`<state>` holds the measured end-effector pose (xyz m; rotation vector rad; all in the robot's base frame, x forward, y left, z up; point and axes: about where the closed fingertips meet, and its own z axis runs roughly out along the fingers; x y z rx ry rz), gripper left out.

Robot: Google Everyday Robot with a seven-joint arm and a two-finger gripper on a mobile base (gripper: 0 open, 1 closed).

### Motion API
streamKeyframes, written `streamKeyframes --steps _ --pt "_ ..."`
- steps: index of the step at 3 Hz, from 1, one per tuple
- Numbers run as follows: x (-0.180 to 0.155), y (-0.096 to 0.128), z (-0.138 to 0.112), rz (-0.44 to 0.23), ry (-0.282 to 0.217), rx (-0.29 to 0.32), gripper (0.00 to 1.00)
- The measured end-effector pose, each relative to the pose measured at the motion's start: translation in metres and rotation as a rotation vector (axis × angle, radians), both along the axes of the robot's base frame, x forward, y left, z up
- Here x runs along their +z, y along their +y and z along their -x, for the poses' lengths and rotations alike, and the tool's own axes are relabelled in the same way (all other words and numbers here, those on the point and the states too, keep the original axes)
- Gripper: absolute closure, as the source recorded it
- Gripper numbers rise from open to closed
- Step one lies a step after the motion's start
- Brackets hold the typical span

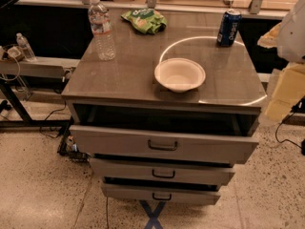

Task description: Move paper bowl near green rice chip bag

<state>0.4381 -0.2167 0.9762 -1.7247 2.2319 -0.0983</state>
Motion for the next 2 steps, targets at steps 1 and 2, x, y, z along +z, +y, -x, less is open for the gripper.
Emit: streamKeyframes --steps 1,2 --pt "0.0 0.0 0.0 0.0 0.0 0.0 0.0" --pt "-0.008 0.008 -0.03 -0.045 -0.024 -0.017 0.0"
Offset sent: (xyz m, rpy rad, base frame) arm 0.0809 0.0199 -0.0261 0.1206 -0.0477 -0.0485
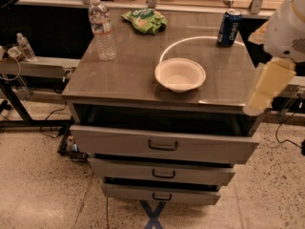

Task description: Move paper bowl near green rice chip bag

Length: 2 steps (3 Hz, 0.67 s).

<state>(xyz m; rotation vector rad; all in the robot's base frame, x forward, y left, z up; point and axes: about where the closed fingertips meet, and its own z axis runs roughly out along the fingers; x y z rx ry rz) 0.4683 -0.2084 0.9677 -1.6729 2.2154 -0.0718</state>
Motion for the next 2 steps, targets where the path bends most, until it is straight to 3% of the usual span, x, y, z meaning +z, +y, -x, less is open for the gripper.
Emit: streamKeyframes --steps 2 --pt "-0.027 0.027 -0.095 -0.159 -0.07 -0.144 0.0"
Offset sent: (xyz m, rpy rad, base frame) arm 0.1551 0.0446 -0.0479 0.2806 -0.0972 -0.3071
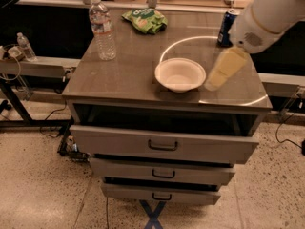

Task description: Move paper bowl near green rice chip bag

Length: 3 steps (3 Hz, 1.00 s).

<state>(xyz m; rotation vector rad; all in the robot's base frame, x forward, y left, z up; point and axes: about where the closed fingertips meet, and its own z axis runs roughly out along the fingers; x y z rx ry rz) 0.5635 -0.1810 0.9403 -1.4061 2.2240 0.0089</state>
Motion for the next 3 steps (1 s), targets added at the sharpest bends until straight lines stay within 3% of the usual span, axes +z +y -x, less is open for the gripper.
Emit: streamKeyframes --steps 1,2,3 --pt "-0.0113 0.0158 -0.0293 -0.093 -0.002 -0.13 0.0" --pt "-0.0116 0.0192 -0.0349 -0.131 0.005 -0.191 0.0" --pt "-0.0167 0.0254 -0.0356 -0.15 0.01 -0.192 0.0"
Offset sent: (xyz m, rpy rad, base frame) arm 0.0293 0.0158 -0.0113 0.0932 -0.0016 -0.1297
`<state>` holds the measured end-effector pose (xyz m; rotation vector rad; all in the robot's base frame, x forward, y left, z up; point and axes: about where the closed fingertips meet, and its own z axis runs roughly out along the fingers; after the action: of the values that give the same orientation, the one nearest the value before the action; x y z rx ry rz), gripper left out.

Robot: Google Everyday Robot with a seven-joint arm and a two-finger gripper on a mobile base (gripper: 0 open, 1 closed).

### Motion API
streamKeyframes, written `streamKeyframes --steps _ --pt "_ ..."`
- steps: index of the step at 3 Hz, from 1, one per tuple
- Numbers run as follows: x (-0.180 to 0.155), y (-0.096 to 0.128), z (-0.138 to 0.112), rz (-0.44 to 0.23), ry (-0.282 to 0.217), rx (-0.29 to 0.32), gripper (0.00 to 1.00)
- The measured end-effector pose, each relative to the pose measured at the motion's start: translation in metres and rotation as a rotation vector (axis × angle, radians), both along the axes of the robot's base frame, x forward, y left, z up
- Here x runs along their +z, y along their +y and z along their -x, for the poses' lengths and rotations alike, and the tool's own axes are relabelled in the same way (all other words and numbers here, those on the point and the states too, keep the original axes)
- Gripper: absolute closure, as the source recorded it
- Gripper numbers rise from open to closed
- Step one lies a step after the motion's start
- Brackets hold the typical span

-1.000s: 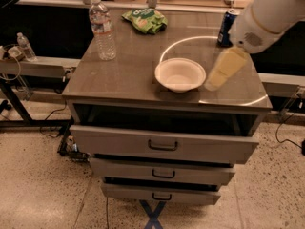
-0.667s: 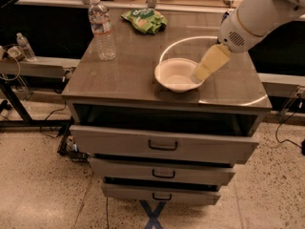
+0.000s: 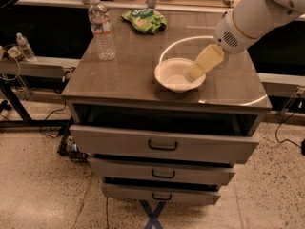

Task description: Move paper bowl near green rice chip bag

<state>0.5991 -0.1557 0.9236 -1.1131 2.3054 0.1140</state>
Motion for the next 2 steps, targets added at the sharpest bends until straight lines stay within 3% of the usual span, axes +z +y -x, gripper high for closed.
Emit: streamKeyframes --steps 1,2 --pt "-0.015 0.015 -0.018 -0.045 -0.001 -0.026 0.0" --pt "-0.035 0.024 -0.047 -0.075 0.015 -0.093 0.0"
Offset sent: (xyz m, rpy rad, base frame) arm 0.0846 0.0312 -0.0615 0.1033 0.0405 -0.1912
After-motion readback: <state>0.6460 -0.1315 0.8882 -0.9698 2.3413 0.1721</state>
